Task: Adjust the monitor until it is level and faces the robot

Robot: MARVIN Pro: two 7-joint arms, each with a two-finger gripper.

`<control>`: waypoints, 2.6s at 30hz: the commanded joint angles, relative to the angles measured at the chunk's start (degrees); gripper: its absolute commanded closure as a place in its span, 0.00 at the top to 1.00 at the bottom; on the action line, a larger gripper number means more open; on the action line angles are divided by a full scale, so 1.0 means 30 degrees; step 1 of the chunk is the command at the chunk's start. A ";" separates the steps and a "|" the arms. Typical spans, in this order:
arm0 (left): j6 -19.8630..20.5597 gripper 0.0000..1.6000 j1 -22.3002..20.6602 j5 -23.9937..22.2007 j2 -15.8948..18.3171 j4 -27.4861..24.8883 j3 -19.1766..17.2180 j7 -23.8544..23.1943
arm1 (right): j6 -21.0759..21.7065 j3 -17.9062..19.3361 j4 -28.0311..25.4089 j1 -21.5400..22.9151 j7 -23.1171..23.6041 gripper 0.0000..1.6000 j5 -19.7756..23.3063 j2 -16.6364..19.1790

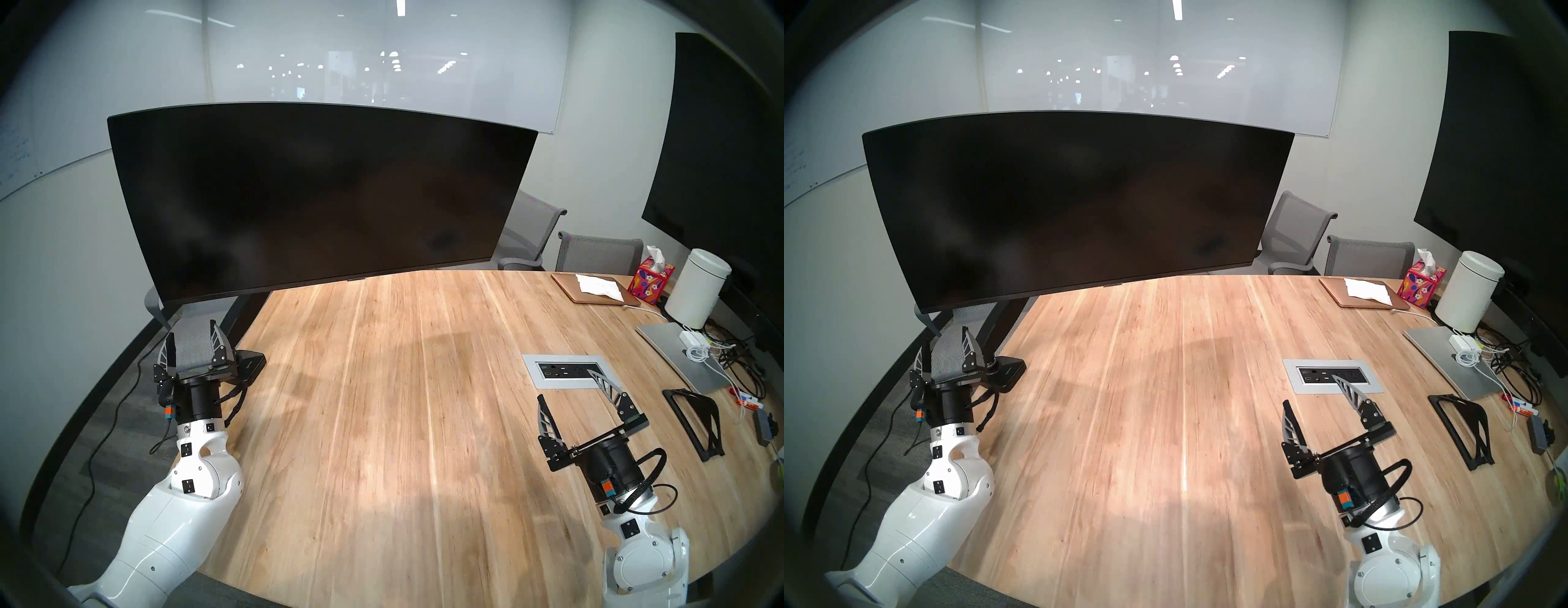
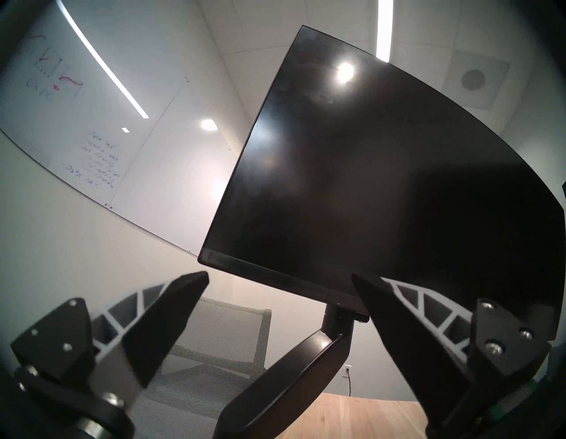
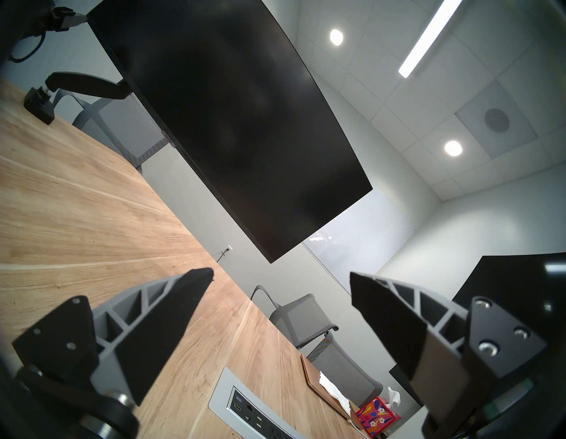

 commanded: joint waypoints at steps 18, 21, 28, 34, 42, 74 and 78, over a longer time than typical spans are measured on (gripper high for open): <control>0.0177 1.00 -0.1318 0.1925 -0.1545 -0.1068 -0.0307 0.0161 | -0.0038 -0.0007 -0.0385 0.0041 -0.0063 1.00 0.0111 -0.0033; 0.0396 1.00 -0.1776 0.2215 -0.1748 -0.1015 -0.0319 0.0393 | -0.0038 -0.0007 -0.0384 0.0042 -0.0064 1.00 0.0110 -0.0033; 0.0662 0.00 -0.2333 0.2911 -0.1962 -0.0832 -0.0246 0.0626 | -0.0032 -0.0007 -0.0394 0.0036 -0.0060 1.00 0.0117 -0.0035; 0.0434 0.00 -0.2291 0.3812 -0.2238 -0.0835 -0.0590 0.1135 | -0.0025 -0.0007 -0.0403 0.0030 -0.0055 1.00 0.0124 -0.0036; 0.0020 0.00 -0.1859 0.3861 -0.1976 -0.1017 -0.1045 0.1383 | -0.0021 -0.0008 -0.0407 0.0028 -0.0052 1.00 0.0127 -0.0036; -0.0142 0.00 -0.3525 0.1951 0.0111 -0.0102 -0.2032 0.0046 | -0.0030 -0.0007 -0.0397 0.0034 -0.0058 1.00 0.0119 -0.0035; -0.0142 0.00 -0.4354 0.1878 -0.0412 0.1433 -0.1913 -0.0618 | -0.0026 -0.0007 -0.0401 0.0031 -0.0055 1.00 0.0122 -0.0036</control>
